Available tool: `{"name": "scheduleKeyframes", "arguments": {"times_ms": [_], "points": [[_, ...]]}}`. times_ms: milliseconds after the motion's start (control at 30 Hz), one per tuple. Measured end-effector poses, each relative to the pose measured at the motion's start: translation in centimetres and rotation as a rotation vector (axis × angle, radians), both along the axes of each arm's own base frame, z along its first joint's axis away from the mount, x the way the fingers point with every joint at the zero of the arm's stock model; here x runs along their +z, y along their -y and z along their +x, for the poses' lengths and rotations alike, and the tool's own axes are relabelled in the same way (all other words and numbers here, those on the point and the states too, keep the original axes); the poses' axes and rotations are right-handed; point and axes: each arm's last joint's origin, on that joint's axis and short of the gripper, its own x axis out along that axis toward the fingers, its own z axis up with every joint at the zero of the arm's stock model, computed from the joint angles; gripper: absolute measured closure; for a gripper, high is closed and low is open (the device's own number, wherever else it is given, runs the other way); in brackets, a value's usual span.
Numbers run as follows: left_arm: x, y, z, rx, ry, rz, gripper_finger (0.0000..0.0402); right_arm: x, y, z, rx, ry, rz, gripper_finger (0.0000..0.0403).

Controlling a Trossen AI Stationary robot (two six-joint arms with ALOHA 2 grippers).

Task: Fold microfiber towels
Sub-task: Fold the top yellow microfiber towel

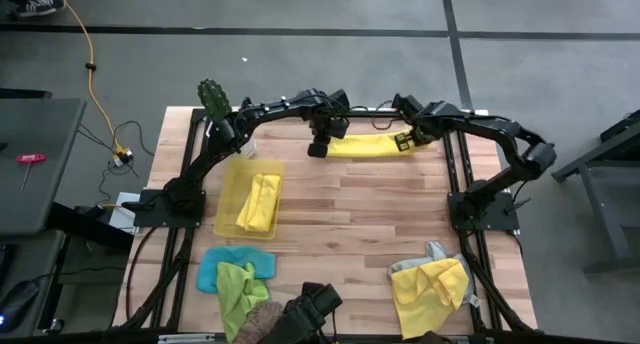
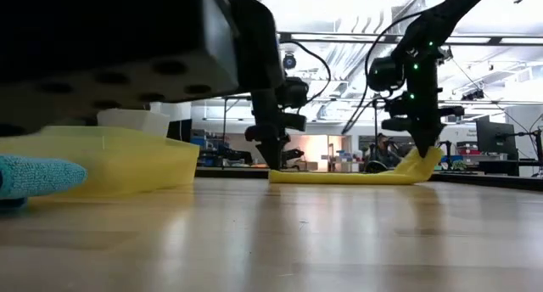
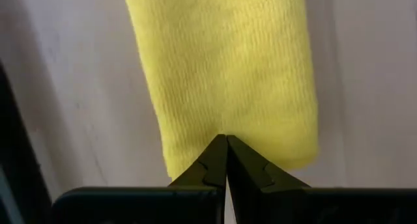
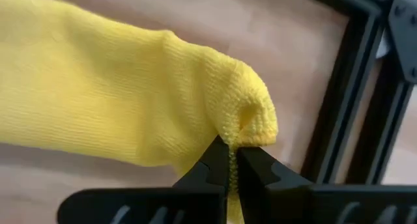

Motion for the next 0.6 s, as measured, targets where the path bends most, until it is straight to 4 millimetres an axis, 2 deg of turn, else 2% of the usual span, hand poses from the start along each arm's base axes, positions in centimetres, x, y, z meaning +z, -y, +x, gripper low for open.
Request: {"name": "scheduleKeyframes", "arguments": {"times_ms": [200,367,600], "points": [[-0.2,0.6,-0.2,-0.013,-0.033,-0.045,0.0401,-0.2,-1.2,0.4,0.062,-0.057,0.055,0.0402],[-1.2,1.6,-0.1,-0.017,-0.057,-0.079,0.0401,-0.3,-2.7,1.0,0.121,-0.104,0.097,0.0402],[-1.3,2.9,0.3,0.000,-0.095,-0.101,0.0401,-2.6,-6.1,1.0,0.186,-0.155,0.180,0.0402]]}}
